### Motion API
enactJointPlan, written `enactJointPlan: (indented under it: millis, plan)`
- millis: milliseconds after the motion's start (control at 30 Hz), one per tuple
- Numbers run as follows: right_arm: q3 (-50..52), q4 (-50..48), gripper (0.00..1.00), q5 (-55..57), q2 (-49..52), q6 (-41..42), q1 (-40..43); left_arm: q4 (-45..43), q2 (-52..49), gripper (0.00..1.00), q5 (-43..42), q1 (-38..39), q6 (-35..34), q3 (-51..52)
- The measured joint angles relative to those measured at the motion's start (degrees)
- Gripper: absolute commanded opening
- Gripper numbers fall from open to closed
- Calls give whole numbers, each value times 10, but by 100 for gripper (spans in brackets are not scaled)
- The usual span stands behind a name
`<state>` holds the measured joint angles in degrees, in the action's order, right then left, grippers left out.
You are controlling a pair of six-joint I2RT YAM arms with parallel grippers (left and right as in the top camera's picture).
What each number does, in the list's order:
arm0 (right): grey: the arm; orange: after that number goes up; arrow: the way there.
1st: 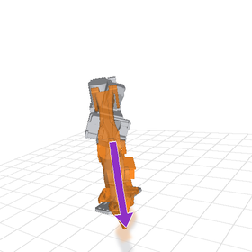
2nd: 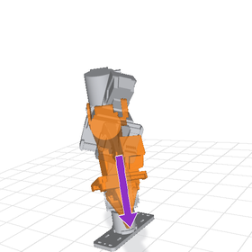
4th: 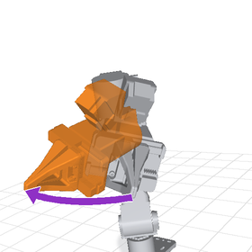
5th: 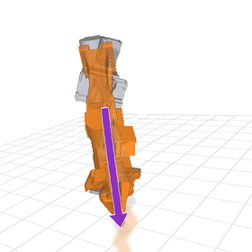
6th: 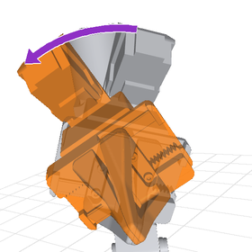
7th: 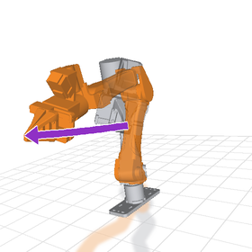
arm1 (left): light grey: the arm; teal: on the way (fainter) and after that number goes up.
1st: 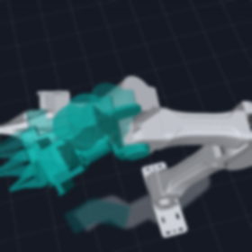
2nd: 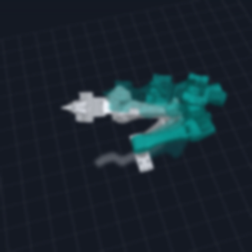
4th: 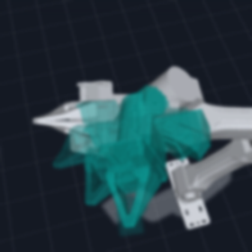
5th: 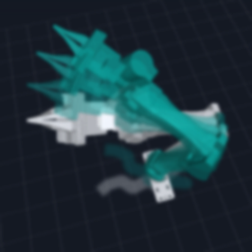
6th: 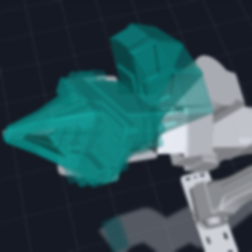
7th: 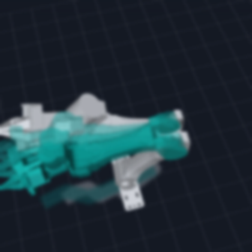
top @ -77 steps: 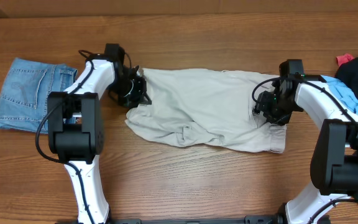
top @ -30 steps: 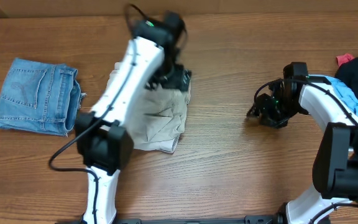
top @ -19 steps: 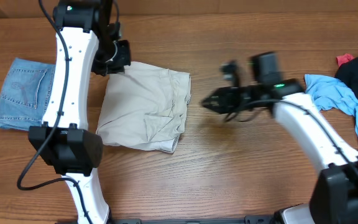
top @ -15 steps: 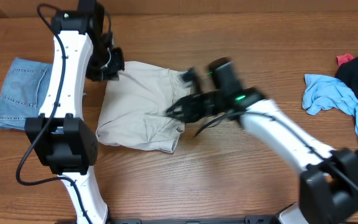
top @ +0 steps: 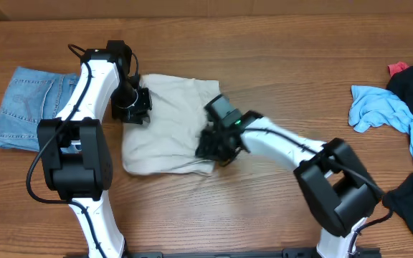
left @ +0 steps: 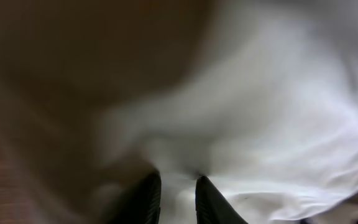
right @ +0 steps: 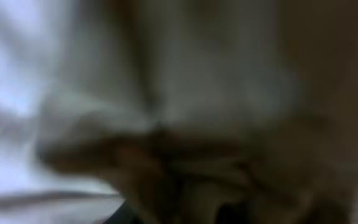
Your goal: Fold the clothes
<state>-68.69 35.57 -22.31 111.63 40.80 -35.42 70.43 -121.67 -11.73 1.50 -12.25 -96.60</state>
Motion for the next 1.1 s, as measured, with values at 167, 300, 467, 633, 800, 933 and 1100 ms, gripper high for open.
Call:
enactJointPlan:
  millis: [167,300,467,633,800,933,1100]
  plan:
    - [5,42,22,7,-21,-13,63,1,0,23,5,0,2,0]
    - [14,12,4,0,-98,-71,64,-10,0,22,5,0,3,0]
    - [9,-143,4,-59,-162,-97,52,-42,0,20,-5,0,3,0]
    - [9,-180,4,-36,-119,-73,2,-84,0,20,-16,0,4,1]
    - [13,-81,4,5,-46,-36,-16,-88,0,22,-19,0,4,1]
    - [14,28,6,79,-66,-35,31,-87,0,22,-20,0,7,1]
    - [13,101,47,122,-124,-58,122,-90,0,21,-13,0,8,1]
